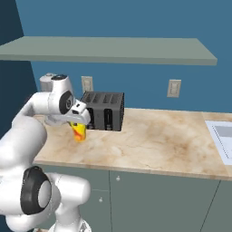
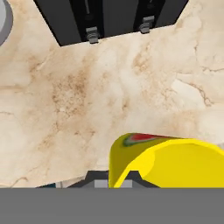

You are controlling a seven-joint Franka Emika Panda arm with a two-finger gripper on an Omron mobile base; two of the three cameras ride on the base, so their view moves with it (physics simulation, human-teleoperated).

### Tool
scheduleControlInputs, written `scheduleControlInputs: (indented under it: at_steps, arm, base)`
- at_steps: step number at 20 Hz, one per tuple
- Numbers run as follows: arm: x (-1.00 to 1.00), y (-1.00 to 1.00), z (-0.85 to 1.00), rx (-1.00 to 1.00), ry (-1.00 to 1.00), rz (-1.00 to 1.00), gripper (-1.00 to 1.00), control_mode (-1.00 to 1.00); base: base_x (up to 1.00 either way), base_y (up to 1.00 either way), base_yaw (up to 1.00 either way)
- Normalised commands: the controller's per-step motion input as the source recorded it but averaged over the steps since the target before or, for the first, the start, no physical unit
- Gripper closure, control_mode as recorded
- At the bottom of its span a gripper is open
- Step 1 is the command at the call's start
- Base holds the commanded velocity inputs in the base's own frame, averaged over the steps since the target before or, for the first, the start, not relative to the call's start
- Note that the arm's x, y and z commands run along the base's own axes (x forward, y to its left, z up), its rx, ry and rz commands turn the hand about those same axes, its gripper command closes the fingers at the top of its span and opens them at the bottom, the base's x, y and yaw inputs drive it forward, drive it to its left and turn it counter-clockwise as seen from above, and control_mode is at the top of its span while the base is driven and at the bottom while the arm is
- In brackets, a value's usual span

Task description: Place the pitcher and cup on the dining counter for serving.

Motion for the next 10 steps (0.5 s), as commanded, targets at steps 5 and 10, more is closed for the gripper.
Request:
scheduleControlInputs:
  at_steps: [5,10]
  arm:
    - [-0.77,0.0,0.35,0.0,-0.3,0.0,1.0,-1.0]
    - [-0.54,0.0,0.08,0.0,-0.21,-0.01,1.0,1.0]
  base:
    - [0.0,0.0,0.0]
    - [-0.13,-0.01,-0.03]
